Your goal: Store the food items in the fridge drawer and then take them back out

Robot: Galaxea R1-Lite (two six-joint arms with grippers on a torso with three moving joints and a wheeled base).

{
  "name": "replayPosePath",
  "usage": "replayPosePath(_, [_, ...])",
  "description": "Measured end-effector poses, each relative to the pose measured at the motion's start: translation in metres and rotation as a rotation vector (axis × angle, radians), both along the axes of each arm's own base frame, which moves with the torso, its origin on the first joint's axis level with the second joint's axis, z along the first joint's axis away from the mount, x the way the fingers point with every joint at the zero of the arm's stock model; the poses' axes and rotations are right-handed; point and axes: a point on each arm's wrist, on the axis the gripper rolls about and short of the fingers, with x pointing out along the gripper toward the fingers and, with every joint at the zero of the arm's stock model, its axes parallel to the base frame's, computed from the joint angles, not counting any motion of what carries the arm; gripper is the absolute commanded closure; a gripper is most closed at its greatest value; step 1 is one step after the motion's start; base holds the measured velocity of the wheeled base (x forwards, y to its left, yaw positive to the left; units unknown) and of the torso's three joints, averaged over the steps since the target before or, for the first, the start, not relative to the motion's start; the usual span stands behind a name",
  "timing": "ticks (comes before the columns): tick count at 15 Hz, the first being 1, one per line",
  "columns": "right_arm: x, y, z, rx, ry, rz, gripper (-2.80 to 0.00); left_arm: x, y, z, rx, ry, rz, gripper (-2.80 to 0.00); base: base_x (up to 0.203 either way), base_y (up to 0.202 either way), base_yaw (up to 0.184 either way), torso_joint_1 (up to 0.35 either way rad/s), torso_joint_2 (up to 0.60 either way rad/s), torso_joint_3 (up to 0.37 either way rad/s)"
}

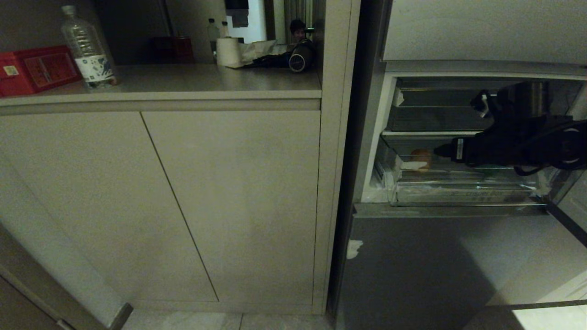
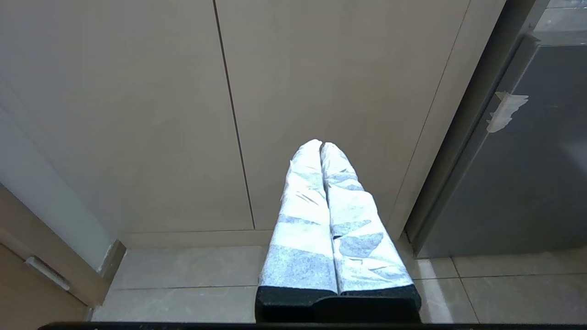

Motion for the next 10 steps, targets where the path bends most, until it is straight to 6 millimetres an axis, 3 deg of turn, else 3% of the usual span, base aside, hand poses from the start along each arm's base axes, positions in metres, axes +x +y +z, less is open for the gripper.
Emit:
replayPosePath(4, [0.018,-0.003,-0.001,-0.002,0.072,-0.008,-2.80,0.000,0.000,0.000,0.000,0.000,0.000,0.00,0.000,0.000,0.000,0.000,0.00,0.000])
replayPosePath(10, [0.007,-0.014,0.019,0.001,0.280,-0.034,-2.80,0.000,0.000,0.000,0.000,0.000,0.000,0.00,0.000,0.000,0.000,0.000,0.00,0.000])
